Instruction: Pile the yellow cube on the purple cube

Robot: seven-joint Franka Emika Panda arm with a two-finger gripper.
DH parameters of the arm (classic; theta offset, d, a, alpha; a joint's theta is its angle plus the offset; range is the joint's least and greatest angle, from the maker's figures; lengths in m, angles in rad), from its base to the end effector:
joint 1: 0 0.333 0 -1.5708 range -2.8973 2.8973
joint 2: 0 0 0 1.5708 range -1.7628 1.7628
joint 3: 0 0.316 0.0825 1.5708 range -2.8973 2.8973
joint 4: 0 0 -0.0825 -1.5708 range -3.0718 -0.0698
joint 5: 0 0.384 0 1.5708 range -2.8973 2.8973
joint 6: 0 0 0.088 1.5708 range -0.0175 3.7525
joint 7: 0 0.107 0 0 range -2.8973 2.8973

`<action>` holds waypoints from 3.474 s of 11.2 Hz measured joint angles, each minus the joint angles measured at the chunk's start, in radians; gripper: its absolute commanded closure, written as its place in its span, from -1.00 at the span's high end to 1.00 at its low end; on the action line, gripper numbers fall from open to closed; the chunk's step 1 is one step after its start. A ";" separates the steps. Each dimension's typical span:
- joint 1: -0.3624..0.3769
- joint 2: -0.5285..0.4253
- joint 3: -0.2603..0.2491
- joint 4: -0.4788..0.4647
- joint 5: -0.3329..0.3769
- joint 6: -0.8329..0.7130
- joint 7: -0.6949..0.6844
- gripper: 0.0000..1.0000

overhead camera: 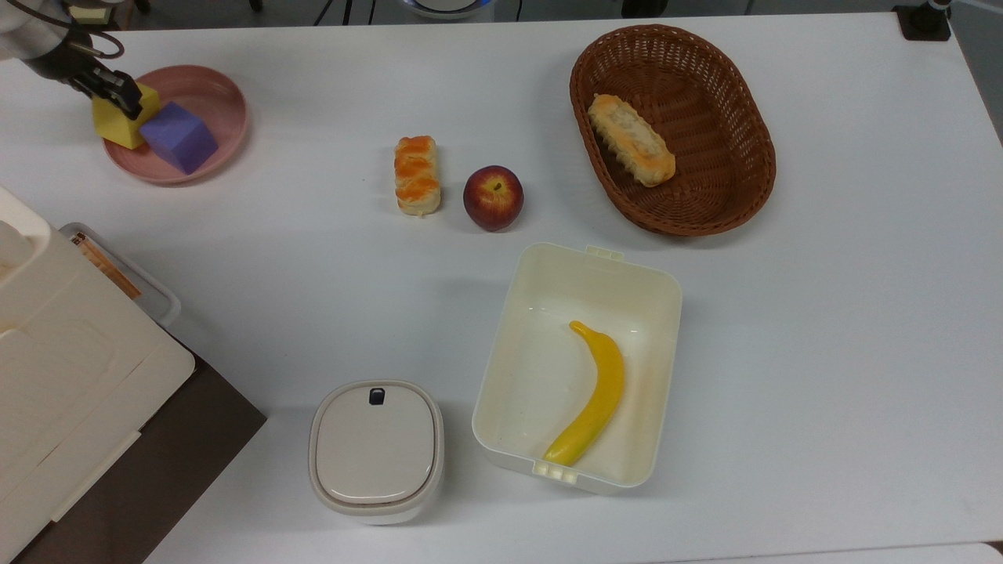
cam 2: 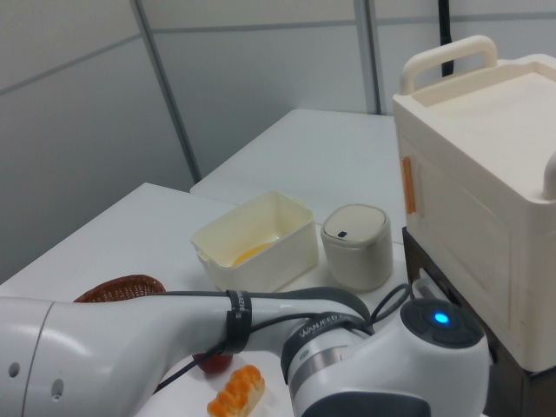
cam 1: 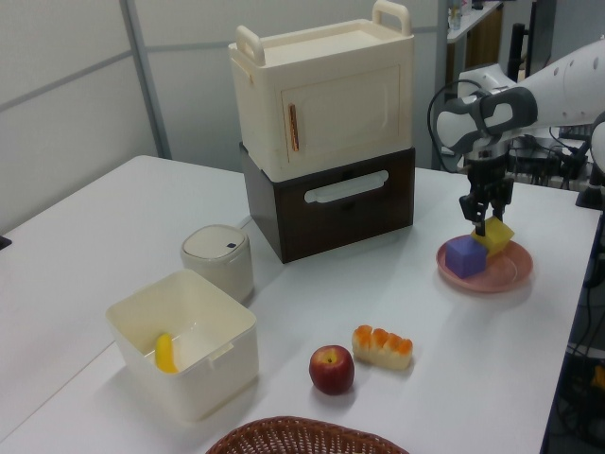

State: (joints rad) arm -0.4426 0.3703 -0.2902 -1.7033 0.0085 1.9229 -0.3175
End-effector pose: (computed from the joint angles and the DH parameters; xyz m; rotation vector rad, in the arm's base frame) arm 0.4853 -0.4141 0.3747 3.0504 -0.6298 -0.2587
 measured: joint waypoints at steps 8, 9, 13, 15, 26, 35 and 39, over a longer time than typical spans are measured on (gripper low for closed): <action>0.025 -0.018 0.029 0.173 0.021 -0.289 0.000 -0.64; 0.043 -0.017 0.031 0.173 0.021 -0.305 0.000 -0.59; 0.104 0.003 0.032 0.170 0.034 -0.317 0.000 -0.50; 0.103 0.018 0.031 0.170 0.034 -0.317 0.000 0.40; 0.099 0.018 0.026 0.211 0.034 -0.317 0.000 1.00; 0.261 0.056 0.056 0.169 0.115 -0.318 0.117 1.00; 0.294 0.112 0.058 0.142 0.115 -0.318 0.133 1.00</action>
State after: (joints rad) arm -0.1482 0.4822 -0.2319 -1.5615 0.1235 1.6048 -0.1844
